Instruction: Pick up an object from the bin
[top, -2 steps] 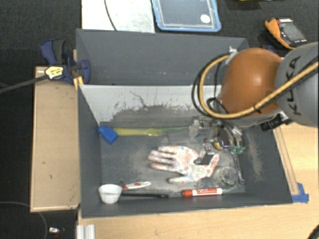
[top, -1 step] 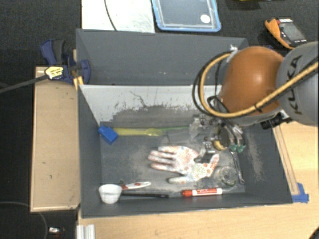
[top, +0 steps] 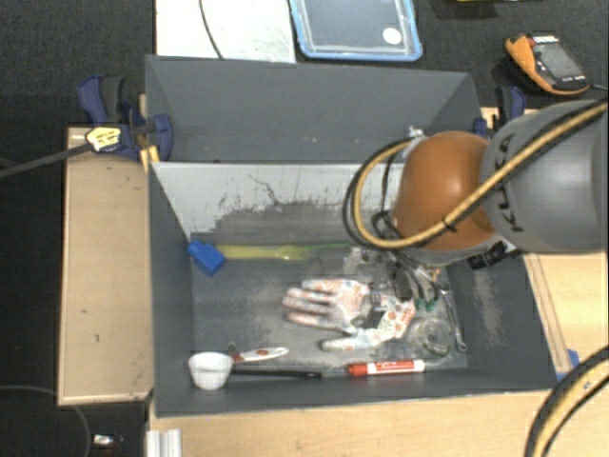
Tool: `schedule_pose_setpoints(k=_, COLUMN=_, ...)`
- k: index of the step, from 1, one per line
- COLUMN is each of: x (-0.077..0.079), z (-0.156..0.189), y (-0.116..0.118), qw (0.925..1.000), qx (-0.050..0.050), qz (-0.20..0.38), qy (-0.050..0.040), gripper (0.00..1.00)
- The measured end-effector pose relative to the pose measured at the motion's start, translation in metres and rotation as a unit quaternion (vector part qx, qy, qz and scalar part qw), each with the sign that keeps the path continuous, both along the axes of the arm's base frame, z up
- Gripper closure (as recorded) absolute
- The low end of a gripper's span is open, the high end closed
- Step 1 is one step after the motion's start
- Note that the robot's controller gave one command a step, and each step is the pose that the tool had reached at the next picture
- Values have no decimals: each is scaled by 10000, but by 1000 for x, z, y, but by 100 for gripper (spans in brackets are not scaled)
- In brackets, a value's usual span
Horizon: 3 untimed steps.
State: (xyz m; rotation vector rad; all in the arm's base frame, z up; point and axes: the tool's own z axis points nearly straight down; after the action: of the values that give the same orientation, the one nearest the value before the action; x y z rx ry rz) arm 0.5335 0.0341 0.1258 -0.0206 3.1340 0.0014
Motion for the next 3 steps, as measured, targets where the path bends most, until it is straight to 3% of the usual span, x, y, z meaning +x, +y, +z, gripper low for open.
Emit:
schedule_pose_setpoints(k=1, x=4, z=-56, y=9, qw=10000, qx=4, qz=69, qy=-41, gripper=0)
schedule_pose_setpoints(k=2, x=-5, z=-55, y=0, qw=10000, qx=6, qz=-32, qy=-15, gripper=0)
schedule_pose_setpoints(k=3, x=3, z=-54, y=6, qw=10000, qx=10, qz=24, qy=-60, gripper=0)
